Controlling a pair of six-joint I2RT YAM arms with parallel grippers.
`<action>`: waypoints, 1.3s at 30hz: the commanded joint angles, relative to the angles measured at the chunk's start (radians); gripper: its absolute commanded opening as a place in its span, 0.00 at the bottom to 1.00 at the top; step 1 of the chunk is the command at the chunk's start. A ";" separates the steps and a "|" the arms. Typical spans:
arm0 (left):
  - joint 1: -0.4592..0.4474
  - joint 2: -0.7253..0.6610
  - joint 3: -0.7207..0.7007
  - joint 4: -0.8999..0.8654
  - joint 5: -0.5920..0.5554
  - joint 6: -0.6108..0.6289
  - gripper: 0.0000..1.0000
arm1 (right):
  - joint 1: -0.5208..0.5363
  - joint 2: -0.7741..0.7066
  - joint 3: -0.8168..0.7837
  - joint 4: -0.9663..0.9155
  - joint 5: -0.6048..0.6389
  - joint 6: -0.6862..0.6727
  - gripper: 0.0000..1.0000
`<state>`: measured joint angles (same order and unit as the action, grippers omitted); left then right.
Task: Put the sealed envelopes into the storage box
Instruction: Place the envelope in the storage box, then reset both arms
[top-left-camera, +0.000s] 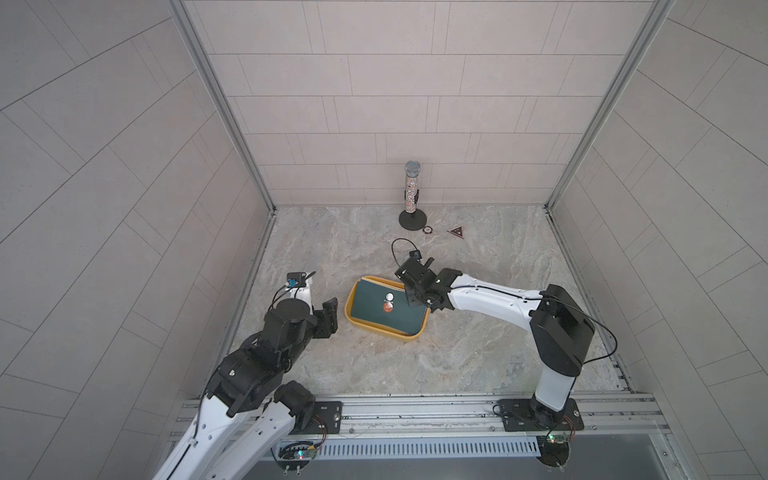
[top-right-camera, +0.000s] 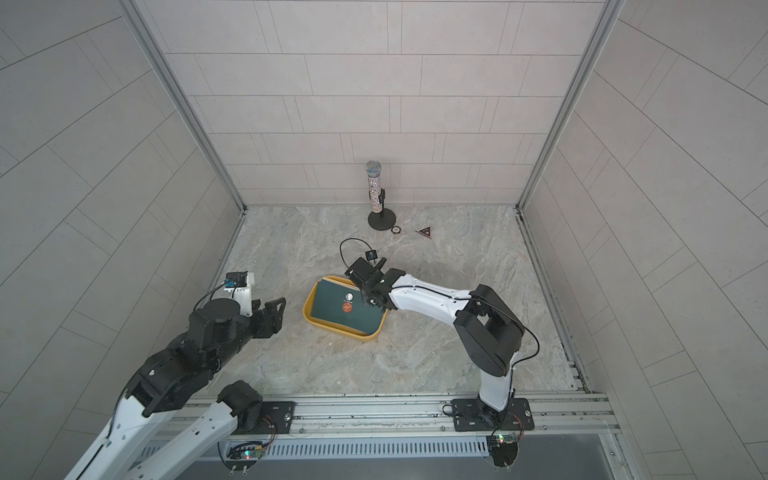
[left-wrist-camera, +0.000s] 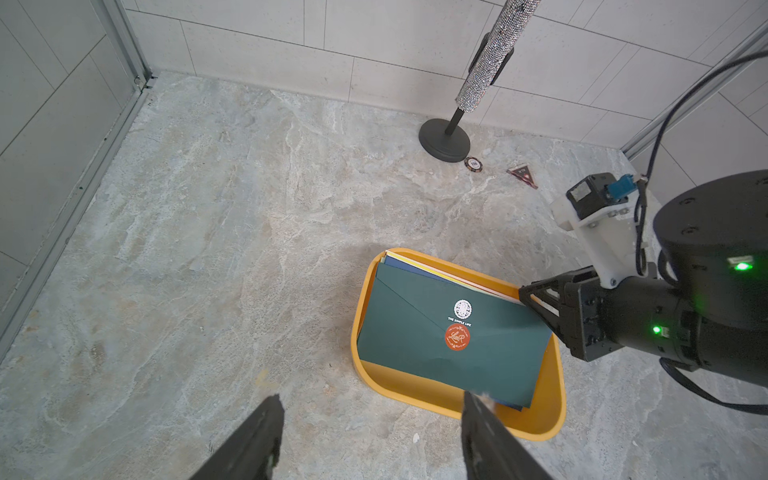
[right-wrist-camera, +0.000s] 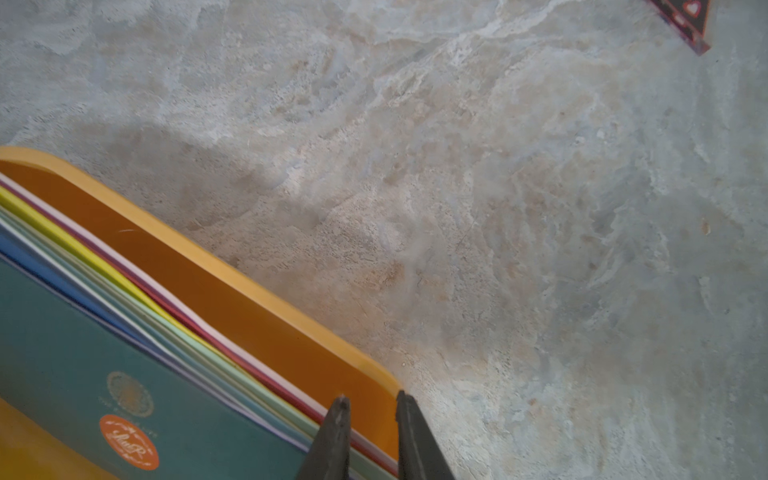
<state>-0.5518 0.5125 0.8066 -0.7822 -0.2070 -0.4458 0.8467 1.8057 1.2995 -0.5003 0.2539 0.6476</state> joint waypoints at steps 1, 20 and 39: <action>0.002 0.002 -0.009 0.010 -0.002 0.014 0.72 | 0.008 -0.042 -0.019 -0.011 0.010 0.026 0.24; 0.004 0.136 -0.059 0.113 -0.474 -0.093 1.00 | -0.091 -0.493 -0.287 0.196 0.188 -0.223 0.75; 0.238 0.769 -0.555 1.627 -0.422 0.588 1.00 | -0.724 -0.536 -0.912 1.010 0.141 -0.507 0.93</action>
<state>-0.3622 1.2335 0.2508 0.5743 -0.7708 0.0456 0.1429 1.1721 0.3290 0.4088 0.3969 0.1539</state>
